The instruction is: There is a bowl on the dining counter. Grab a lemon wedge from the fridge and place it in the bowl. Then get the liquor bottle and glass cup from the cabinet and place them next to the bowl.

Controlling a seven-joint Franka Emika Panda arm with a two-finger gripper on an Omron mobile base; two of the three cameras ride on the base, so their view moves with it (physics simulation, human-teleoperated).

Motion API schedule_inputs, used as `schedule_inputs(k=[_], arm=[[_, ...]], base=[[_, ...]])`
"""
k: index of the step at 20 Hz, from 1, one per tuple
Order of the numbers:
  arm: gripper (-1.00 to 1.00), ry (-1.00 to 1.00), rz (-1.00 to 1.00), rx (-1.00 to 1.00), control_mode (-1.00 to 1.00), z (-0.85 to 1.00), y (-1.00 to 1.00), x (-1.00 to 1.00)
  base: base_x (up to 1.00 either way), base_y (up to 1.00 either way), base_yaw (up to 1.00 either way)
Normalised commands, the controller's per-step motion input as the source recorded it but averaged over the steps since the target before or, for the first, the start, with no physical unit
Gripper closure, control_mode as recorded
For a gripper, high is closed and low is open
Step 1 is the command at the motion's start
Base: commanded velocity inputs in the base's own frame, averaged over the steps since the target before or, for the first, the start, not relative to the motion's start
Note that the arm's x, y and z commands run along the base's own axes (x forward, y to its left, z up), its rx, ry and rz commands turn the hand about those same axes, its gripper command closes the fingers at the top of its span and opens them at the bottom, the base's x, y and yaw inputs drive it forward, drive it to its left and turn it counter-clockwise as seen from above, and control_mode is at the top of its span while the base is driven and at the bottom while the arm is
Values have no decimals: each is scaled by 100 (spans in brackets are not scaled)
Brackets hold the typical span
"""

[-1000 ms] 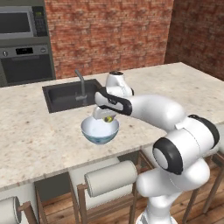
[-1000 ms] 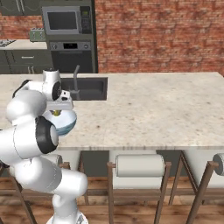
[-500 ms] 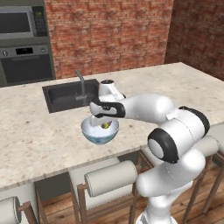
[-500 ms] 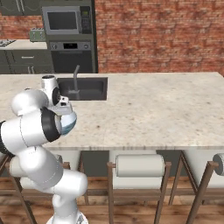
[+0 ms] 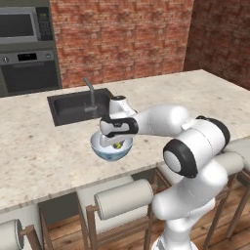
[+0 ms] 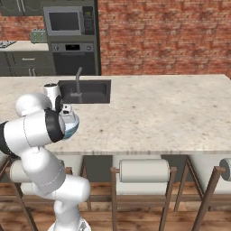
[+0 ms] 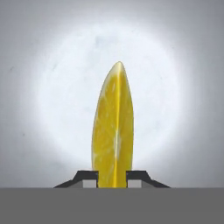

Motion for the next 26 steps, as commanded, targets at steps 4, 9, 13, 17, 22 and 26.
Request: schedule_inputs(k=[4, 9, 13, 17, 22, 26], arm=[[-100, 0, 0, 0, -100, -1, 0, 1], [-100, -7, 0, 0, -100, 24, 0, -5], [-100, -26, 0, 4, -100, 86, -5, -40], [-100, -31, 0, 14, -100, 100, -2, -44], [-100, -17, 0, 20, -100, 100, 0, -41], [-100, -1, 0, 10, -100, 100, -2, -67]], base=[[0, 0, 0], [0, 0, 0], [0, 0, 0], [0, 0, 0], [0, 0, 0], [0, 0, 0]])
